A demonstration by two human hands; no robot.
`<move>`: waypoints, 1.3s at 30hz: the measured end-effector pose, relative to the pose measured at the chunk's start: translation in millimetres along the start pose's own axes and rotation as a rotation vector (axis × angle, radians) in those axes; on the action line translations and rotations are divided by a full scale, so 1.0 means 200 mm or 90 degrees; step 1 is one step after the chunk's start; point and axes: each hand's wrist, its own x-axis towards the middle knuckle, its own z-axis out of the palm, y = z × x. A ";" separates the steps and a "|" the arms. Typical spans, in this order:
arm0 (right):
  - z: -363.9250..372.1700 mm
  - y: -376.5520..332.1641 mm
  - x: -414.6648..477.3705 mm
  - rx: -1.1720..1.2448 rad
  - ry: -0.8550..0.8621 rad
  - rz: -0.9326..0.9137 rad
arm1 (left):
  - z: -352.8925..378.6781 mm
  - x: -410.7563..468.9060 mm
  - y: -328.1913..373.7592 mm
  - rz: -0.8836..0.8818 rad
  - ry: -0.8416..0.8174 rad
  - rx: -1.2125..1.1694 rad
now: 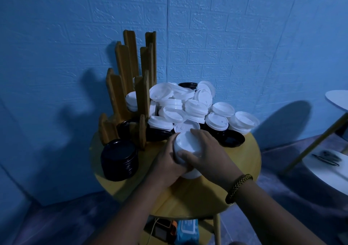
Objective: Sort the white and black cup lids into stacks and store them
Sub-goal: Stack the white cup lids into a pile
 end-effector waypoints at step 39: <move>-0.11 0.33 0.67 -0.039 0.119 -0.029 | -0.05 0.02 -0.06 0.027 0.020 -0.048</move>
